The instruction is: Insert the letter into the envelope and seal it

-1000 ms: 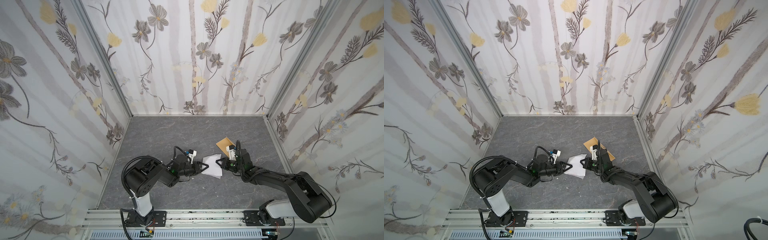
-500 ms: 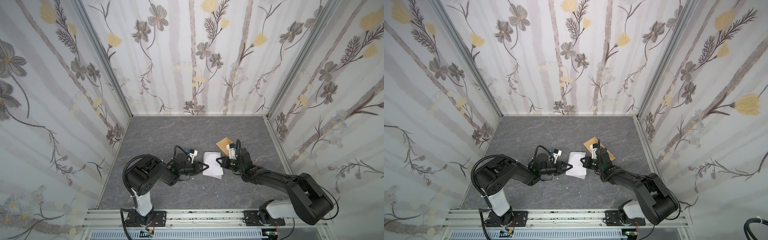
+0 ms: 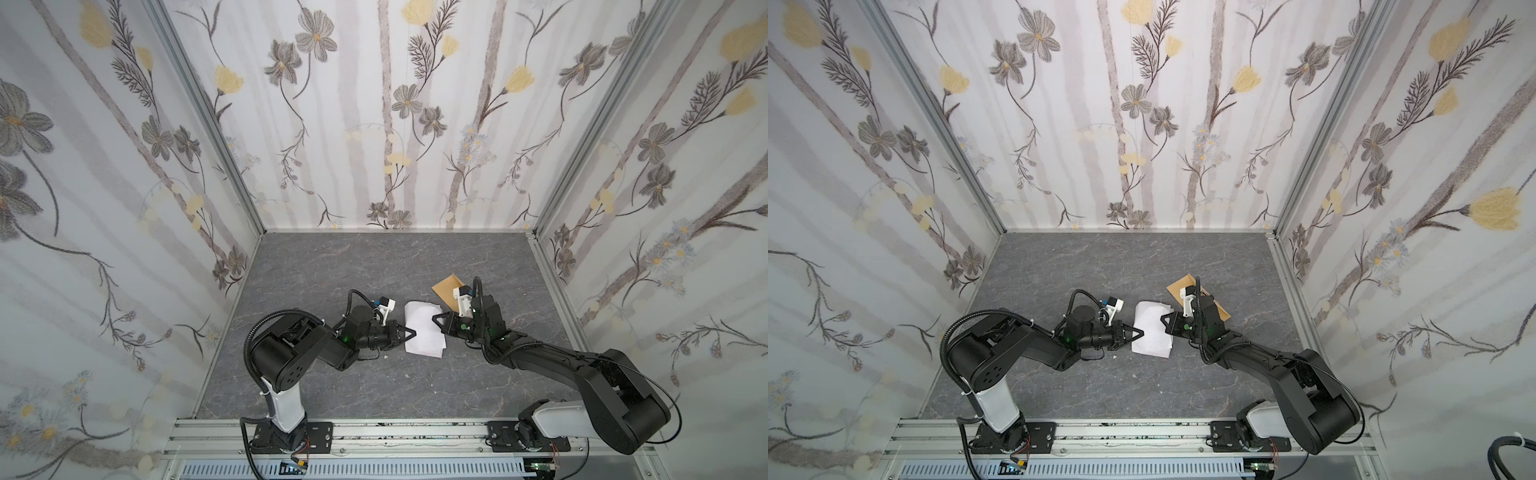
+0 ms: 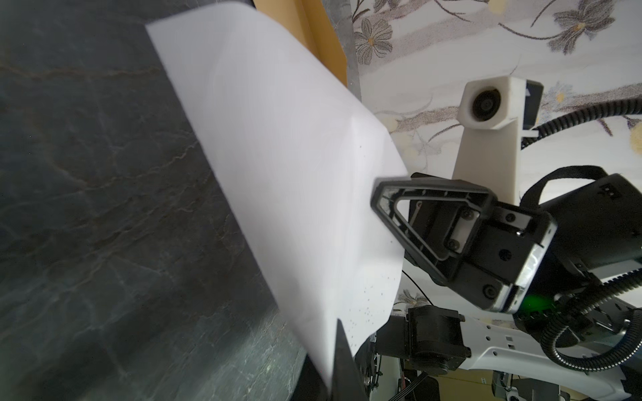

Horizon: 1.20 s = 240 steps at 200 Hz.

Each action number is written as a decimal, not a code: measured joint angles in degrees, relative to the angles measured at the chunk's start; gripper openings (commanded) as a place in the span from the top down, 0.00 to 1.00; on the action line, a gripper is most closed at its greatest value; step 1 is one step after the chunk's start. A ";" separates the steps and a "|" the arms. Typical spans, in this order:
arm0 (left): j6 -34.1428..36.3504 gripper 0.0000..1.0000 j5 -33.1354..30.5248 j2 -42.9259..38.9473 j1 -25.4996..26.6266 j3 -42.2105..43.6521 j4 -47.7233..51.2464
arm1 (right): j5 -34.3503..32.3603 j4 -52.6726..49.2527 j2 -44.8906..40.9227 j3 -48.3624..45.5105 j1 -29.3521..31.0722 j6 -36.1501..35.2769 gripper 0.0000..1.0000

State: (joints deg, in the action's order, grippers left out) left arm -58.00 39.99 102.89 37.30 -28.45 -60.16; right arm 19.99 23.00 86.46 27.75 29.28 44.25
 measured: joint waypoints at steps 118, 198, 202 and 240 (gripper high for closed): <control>0.72 0.54 0.55 -0.61 -0.26 -0.31 1.95 | -4.61 -2.25 -1.07 -0.22 2.36 -0.81 1.00; 1.46 0.87 0.74 -0.52 -0.26 -0.46 4.66 | -6.88 -2.40 -1.90 -0.22 3.39 -0.74 0.96; 1.49 0.88 0.74 -0.52 -0.26 -0.48 4.74 | -6.93 -2.40 -1.95 -0.22 3.39 -0.74 0.94; 2.45 1.00 0.74 -0.52 -0.26 -1.20 5.49 | -7.93 -2.38 -3.37 -0.92 3.39 -0.33 0.70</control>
State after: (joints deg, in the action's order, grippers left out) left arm -55.55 40.73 102.37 37.04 -29.65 -54.68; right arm 12.05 20.62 83.09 26.83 32.67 43.92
